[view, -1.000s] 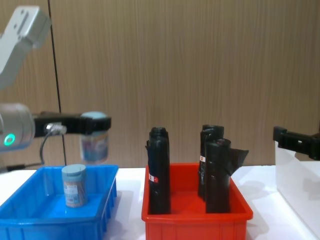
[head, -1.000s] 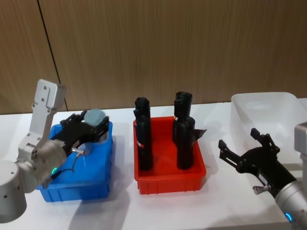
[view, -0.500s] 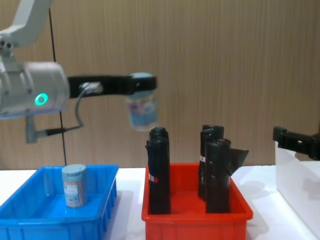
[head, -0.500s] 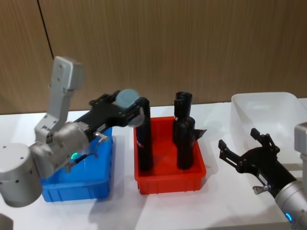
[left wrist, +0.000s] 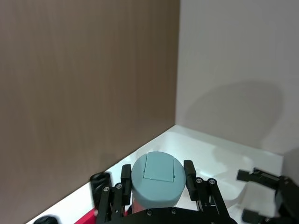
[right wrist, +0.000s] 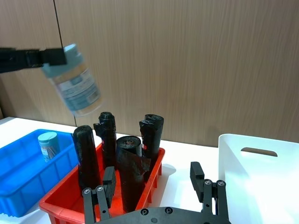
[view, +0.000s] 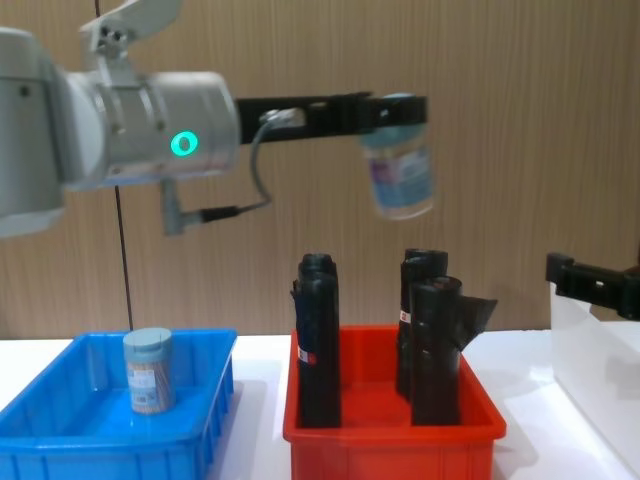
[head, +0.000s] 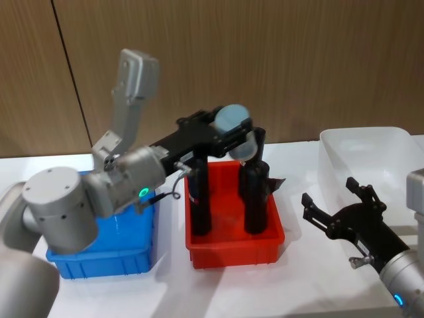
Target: Pick the cotton swabs from the blue box and place them into the white box.
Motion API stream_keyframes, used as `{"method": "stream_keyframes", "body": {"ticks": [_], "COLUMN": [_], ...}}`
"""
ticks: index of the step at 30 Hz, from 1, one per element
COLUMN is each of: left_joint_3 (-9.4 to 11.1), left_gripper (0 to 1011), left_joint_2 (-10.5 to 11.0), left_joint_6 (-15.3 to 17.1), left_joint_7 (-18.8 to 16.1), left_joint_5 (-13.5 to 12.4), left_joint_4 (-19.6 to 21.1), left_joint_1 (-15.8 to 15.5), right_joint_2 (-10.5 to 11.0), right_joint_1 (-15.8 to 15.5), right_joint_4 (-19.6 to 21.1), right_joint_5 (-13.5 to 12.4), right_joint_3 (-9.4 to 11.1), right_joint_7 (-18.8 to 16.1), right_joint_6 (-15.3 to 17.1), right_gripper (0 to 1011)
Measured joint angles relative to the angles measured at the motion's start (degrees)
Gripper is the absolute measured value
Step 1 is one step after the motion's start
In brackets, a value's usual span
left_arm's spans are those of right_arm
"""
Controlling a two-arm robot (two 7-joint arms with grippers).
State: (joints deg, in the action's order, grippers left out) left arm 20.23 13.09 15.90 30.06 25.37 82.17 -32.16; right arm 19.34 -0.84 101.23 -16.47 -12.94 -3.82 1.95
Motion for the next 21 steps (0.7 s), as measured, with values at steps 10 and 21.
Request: {"method": "stream_keyframes", "body": {"ticks": [10, 21], "left_joint_3": [1.46, 2.86], "left_gripper": [679, 679], "left_joint_2": [-3.39, -6.01], "left_joint_6": [-0.85, -1.7], "left_joint_7": [3.83, 6.35], "left_joint_5": [0.88, 1.64], "left_joint_4": [-4.94, -9.27], "left_joint_1": [-4.06, -7.07], "right_joint_2": [0.0, 0.0], "right_joint_1": [0.0, 0.0], "right_joint_4": [0.0, 0.0], "right_joint_5": [0.0, 0.0], "right_joint_3": [0.0, 0.0], "right_joint_7": [0.0, 0.0], "right_joint_6": [0.0, 0.0], "right_gripper": [1001, 1001]}}
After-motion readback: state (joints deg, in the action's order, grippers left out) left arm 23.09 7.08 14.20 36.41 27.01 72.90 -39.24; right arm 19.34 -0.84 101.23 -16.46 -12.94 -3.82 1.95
